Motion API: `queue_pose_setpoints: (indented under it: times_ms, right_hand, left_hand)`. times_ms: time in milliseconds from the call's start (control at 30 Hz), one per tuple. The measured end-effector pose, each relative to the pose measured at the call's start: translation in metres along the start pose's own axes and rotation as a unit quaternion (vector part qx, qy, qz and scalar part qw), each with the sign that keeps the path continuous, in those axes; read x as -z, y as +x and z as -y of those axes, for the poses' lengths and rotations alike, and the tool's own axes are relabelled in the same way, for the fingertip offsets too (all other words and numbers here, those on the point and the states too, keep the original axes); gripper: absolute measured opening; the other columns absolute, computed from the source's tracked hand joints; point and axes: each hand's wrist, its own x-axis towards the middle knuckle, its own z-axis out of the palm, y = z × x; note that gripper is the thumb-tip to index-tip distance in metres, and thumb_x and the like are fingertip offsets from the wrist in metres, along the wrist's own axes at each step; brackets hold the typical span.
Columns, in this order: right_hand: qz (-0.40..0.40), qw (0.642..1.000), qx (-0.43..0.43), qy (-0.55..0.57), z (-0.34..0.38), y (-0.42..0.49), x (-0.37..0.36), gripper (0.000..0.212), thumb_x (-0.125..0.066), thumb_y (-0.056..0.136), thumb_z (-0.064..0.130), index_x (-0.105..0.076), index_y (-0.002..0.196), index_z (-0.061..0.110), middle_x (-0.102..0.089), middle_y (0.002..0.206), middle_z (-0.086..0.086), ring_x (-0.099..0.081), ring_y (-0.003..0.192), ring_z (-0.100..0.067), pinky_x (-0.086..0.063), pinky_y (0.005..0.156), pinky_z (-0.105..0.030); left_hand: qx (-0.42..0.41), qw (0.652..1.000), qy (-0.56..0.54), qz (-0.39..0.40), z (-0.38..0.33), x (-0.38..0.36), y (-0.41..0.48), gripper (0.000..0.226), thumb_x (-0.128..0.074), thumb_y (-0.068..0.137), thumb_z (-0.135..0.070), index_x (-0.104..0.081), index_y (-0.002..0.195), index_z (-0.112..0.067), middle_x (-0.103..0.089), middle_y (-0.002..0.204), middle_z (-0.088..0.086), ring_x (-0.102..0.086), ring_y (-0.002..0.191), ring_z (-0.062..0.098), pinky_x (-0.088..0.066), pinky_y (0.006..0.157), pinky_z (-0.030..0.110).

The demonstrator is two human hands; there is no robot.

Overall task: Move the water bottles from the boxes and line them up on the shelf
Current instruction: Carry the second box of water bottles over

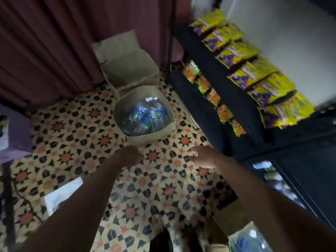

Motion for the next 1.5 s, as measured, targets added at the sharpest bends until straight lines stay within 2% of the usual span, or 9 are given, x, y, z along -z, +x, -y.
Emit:
queue_pose_setpoints:
  times_ms: [133,500,733,900,1000,1200,1300,1400,1500]
  right_hand:
    - [0.015,0.996,0.032,-0.077,0.057,0.040,0.024,0.039,-0.046,0.100,0.030,-0.057,0.135,0.020,-0.053,0.142,-0.004,-0.056,0.121,-0.022,-0.043,0.083,-0.028]
    - [0.044,0.991,0.070,-0.108,0.113,0.182,0.074,0.031,-0.046,0.098,0.019,-0.067,0.115,0.003,-0.068,0.114,-0.015,-0.067,0.098,-0.028,-0.055,0.086,-0.038]
    - [0.062,0.990,0.073,-0.108,0.104,0.306,0.116,0.023,-0.050,0.099,0.023,-0.068,0.112,0.019,-0.067,0.118,-0.006,-0.064,0.106,-0.022,-0.048,0.074,-0.027]
    - [-0.017,0.996,0.081,-0.044,0.093,0.377,0.122,0.049,-0.055,0.097,0.024,-0.043,0.145,0.026,-0.050,0.142,-0.005,-0.057,0.111,-0.023,-0.048,0.076,-0.028]
    - [-0.073,0.995,0.062,0.017,0.078,0.412,0.105,0.071,-0.061,0.093,0.023,-0.025,0.154,0.030,-0.034,0.155,-0.009,-0.039,0.139,-0.030,-0.040,0.110,-0.045]
    - [-0.205,0.961,-0.042,0.183,0.052,0.477,0.058,0.100,-0.074,0.086,0.015,-0.005,0.159,0.018,-0.023,0.161,-0.015,-0.035,0.142,-0.035,-0.039,0.111,-0.045]
    - [-0.225,0.939,-0.075,0.247,0.041,0.499,0.044,0.085,-0.070,0.089,0.012,-0.019,0.157,0.018,-0.037,0.156,-0.014,-0.044,0.136,-0.033,-0.043,0.106,-0.040]
    - [-0.234,0.943,-0.086,0.220,0.029,0.509,0.032,0.057,-0.060,0.085,0.036,-0.056,0.137,0.013,-0.066,0.118,-0.011,-0.062,0.106,-0.028,-0.048,0.086,-0.038]
    - [-0.242,0.937,-0.095,0.232,0.015,0.518,0.024,0.050,-0.054,0.086,0.040,-0.066,0.121,0.008,-0.070,0.101,-0.010,-0.065,0.095,-0.030,-0.049,0.079,-0.040]
  left_hand:
    - [0.023,0.996,-0.086,-0.026,0.044,0.025,0.019,0.036,-0.050,0.101,-0.025,-0.062,0.123,0.001,-0.065,0.123,0.018,-0.064,0.105,0.029,-0.047,0.065,0.026]
    - [0.054,0.990,-0.117,-0.059,0.065,0.069,0.121,0.036,-0.047,0.102,-0.024,-0.062,0.125,-0.001,-0.062,0.126,0.016,-0.059,0.116,0.029,-0.046,0.094,0.033]
    - [0.077,0.979,-0.179,-0.065,0.049,0.097,0.216,0.029,-0.043,0.103,-0.019,-0.058,0.123,-0.004,-0.063,0.124,0.011,-0.063,0.095,0.016,-0.050,0.077,0.016]
    - [0.099,0.949,-0.276,-0.119,0.070,0.073,0.295,0.036,-0.051,0.091,-0.040,-0.054,0.120,-0.018,-0.068,0.102,0.008,-0.069,0.085,0.020,-0.061,0.071,0.039]
    - [0.124,0.924,-0.319,-0.169,0.097,0.039,0.347,0.068,-0.049,0.067,-0.063,-0.047,0.124,-0.027,-0.063,0.112,0.005,-0.064,0.099,0.024,-0.058,0.080,0.046]
    - [0.249,0.853,-0.397,-0.230,0.117,0.023,0.393,0.103,-0.074,0.079,-0.037,-0.010,0.155,-0.010,-0.030,0.154,0.021,-0.032,0.140,0.040,-0.035,0.111,0.058]
    - [0.271,0.855,-0.390,-0.207,0.136,0.008,0.411,0.070,-0.070,0.084,-0.036,-0.038,0.143,-0.014,-0.061,0.126,0.017,-0.061,0.112,0.038,-0.053,0.092,0.053]
    - [0.268,0.871,-0.352,-0.213,0.143,0.001,0.417,0.036,-0.065,0.089,-0.032,-0.063,0.116,-0.009,-0.071,0.102,0.015,-0.068,0.093,0.034,-0.058,0.082,0.049]
    - [0.268,0.868,-0.354,-0.221,0.147,-0.008,0.419,0.051,-0.052,0.079,-0.044,-0.068,0.099,0.000,-0.072,0.091,0.021,-0.070,0.086,0.036,-0.058,0.079,0.050]
